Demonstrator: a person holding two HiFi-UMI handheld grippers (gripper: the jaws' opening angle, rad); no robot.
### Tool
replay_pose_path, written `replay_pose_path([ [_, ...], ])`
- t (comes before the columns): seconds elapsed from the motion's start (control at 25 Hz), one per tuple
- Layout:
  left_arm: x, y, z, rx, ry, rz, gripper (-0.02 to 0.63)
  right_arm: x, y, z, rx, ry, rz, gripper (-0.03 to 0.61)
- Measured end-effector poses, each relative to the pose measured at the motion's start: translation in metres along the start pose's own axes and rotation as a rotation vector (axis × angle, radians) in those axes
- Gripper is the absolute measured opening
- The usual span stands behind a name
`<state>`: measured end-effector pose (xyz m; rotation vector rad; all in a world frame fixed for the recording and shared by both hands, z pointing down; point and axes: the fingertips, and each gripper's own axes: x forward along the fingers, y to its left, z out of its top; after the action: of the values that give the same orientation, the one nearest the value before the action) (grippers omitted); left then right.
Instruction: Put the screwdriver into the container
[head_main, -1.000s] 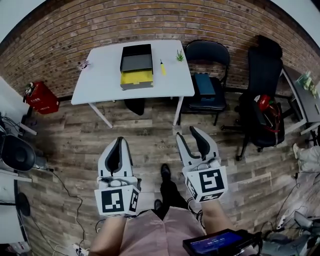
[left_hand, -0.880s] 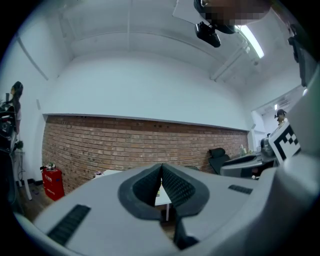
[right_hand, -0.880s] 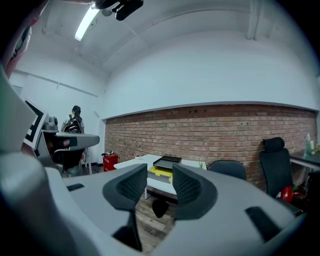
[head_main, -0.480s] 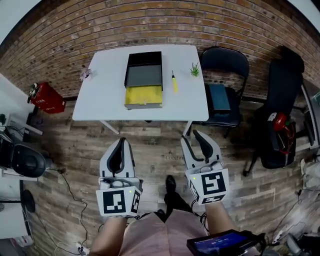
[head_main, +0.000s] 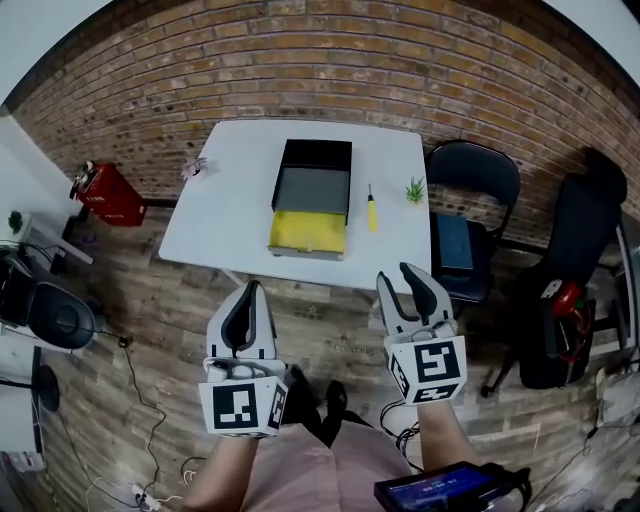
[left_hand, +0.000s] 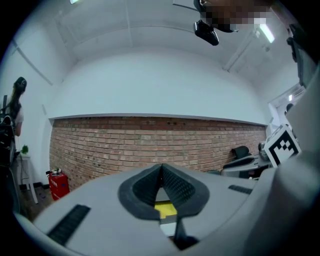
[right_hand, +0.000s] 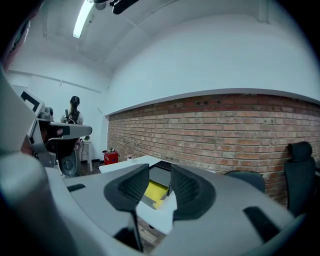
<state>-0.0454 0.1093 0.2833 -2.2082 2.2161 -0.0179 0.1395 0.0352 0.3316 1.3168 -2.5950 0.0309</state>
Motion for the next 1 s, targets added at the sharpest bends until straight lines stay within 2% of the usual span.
replay_pose_path([
  [0.16,0.019,0.021,-0.008,-0.026,0.005,0.02,0.012,0.029,-0.001,-0.001,-0.018,0.019,0.006,0.142],
  [0.32,0.052,0.043,-0.018,-0.047,0.003,0.004,0.012,0.064,-0.006,-0.005,-0.026,0.049,-0.016,0.143],
  [0.72,0.173,0.106,-0.024,-0.079,-0.021,-0.113,0.012,0.167,-0.039,0.014,-0.032,0.08,-0.171,0.144],
  [1.0,0.232,0.115,-0.008,-0.092,-0.046,-0.205,0.012,0.197,-0.06,0.04,-0.035,0.081,-0.26,0.146],
])
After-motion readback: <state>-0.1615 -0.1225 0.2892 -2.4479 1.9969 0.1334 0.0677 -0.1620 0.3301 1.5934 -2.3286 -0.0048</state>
